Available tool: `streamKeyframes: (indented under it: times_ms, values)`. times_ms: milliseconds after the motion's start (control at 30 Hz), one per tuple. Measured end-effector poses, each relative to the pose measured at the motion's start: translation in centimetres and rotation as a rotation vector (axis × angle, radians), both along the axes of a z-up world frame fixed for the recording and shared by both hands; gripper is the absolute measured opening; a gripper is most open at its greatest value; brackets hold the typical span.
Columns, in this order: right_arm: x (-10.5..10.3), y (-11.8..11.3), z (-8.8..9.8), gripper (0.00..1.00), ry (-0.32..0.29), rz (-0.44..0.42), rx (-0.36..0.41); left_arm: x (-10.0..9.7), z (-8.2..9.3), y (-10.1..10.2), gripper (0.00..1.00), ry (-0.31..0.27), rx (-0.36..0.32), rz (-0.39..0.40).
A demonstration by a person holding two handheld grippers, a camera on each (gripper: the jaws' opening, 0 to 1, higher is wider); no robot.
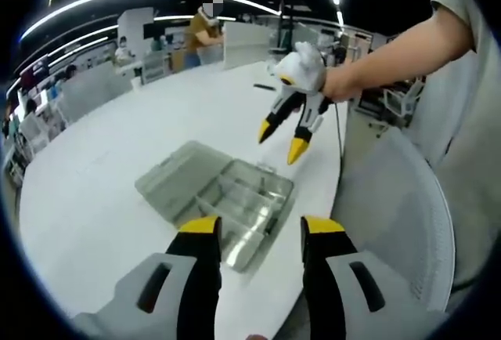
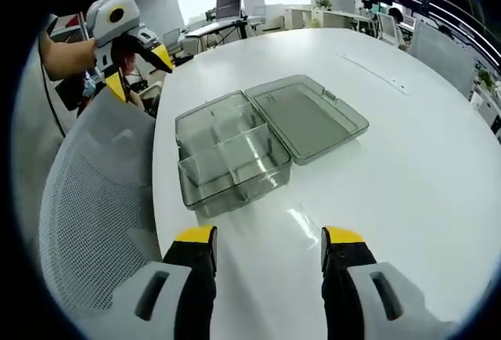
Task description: Insert the divider into the dual guide fixture by aligning both edges with the guide slots and pushing it downward to the bottom, including one-sided entry, uneven engagement, binding, and posture correction.
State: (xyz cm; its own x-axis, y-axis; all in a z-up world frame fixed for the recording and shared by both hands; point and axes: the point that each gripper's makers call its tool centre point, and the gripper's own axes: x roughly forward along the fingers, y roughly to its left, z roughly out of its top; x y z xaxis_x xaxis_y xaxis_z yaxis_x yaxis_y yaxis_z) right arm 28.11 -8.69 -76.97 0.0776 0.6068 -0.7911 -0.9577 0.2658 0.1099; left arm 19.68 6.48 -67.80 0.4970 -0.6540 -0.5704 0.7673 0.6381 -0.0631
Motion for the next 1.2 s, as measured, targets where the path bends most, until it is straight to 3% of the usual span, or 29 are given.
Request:
streamKeyframes:
  times_ms: [633,1200]
  values:
    - [1.3,-0.1,-1.2,0.48,-0.004,0.017,-0.033,-0.1,-0.1,0.5,0.39,0.002,-0.010,0.018]
    - [1.3,1.1,-2.6,0.45,-0.020,0.136,-0.095,0.1,-0.3,0.9,0.39,0.012,-0.010,0.030]
